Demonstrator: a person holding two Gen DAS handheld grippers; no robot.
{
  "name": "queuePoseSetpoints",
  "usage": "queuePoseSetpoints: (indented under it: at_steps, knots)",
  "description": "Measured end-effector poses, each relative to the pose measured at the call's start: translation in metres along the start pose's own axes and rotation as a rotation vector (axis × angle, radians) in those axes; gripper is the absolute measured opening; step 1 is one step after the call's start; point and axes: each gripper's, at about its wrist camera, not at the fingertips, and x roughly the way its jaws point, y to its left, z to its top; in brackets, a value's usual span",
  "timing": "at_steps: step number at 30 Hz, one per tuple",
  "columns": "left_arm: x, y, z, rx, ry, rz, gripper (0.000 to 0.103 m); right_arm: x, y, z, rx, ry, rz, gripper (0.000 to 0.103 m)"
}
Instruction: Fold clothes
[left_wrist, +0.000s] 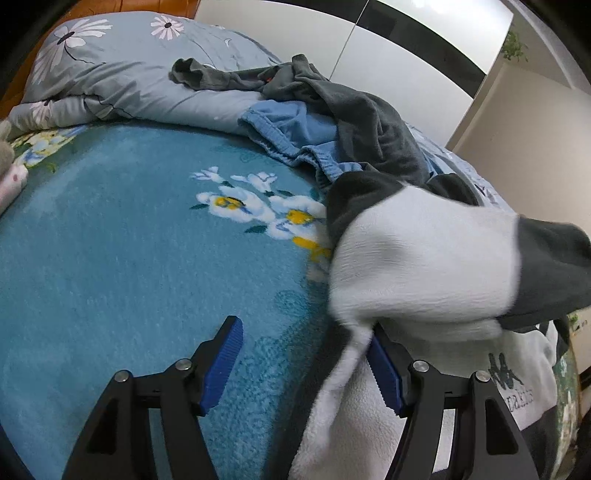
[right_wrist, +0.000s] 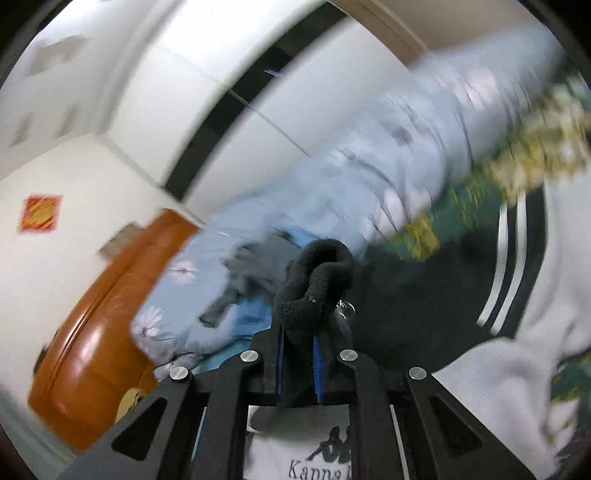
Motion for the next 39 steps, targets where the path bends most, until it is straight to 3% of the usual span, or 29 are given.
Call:
queuePoseSetpoints:
  at_steps: [3,6,9,12,15,20,22,27,31,33,39]
  knots:
    - [-0.001,-0.007,-0.002,0.035,0.011,0.009,0.073,0.003,-0.048,-0.015,0.088,0.084,-0.166,0.013]
    - [-0.005,-0.008,-0.005,0.052,0.033,-0.012,0.073,0.009,-0.088,-0.033,0.198,0.149,-0.217,0.013]
    - [-0.011,-0.007,-0.007,0.061,0.058,-0.050,0.073,0.007,-0.094,-0.035,0.212,0.141,-0.198,0.012]
    - [-0.023,0.001,-0.006,0.066,0.074,-0.153,0.073,0.005,-0.092,-0.034,0.190,0.146,-0.203,0.013]
    - [-0.024,0.007,0.012,0.057,0.071,-0.212,0.073,0.005,-0.092,-0.034,0.163,0.145,-0.198,0.013]
    - [0.018,0.006,0.075,-0.078,0.089,-0.302,0.073,0.004,-0.087,-0.035,0.150,0.149,-0.189,0.013]
    - [0.042,0.003,0.094,-0.142,0.133,-0.361,0.074,0.003,-0.086,-0.035,0.144,0.153,-0.185,0.013]
    - [0.094,0.009,0.108,-0.290,0.227,-0.420,0.073,0.002,-0.085,-0.036,0.129,0.164,-0.176,0.013]
    - [0.108,0.024,0.111,-0.424,0.228,-0.532,0.073,0.002,-0.083,-0.036,0.118,0.173,-0.170,0.013]
    - [0.114,0.022,0.115,-0.427,0.244,-0.523,0.073,0.002,-0.083,-0.037,0.115,0.178,-0.171,0.013]
    - [0.116,-0.011,0.130,-0.216,0.306,-0.295,0.070,0.004,-0.083,-0.038,0.103,0.191,-0.173,0.013]
